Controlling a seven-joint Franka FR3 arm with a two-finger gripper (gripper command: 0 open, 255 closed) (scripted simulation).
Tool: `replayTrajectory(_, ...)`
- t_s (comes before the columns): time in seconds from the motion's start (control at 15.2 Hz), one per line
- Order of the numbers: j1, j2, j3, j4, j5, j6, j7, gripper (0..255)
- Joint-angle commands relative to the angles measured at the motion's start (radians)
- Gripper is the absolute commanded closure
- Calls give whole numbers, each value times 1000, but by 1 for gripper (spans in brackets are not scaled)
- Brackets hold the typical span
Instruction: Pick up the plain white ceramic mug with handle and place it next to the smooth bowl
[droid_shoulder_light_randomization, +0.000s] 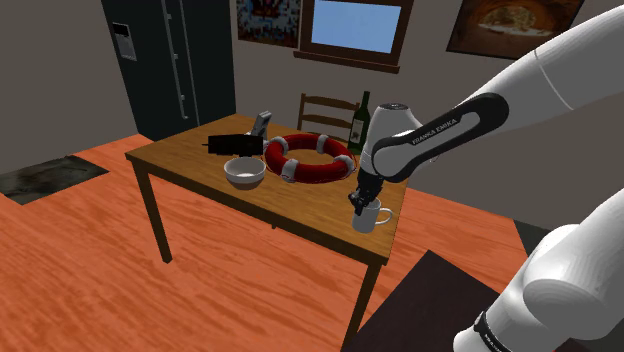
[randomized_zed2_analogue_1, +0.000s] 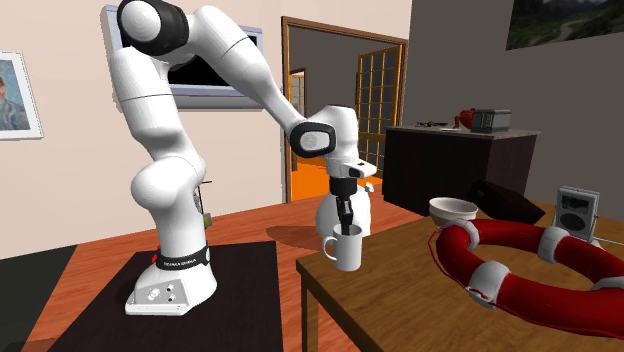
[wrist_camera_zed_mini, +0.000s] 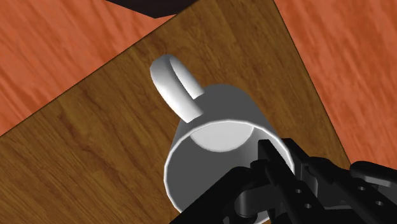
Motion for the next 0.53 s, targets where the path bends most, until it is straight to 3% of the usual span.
replayTrajectory(0.0, 0, 0, 0, 0, 0, 0, 0, 255)
replayTrajectory(0.46, 1, -72, -1, 38, 4, -110, -4, 255)
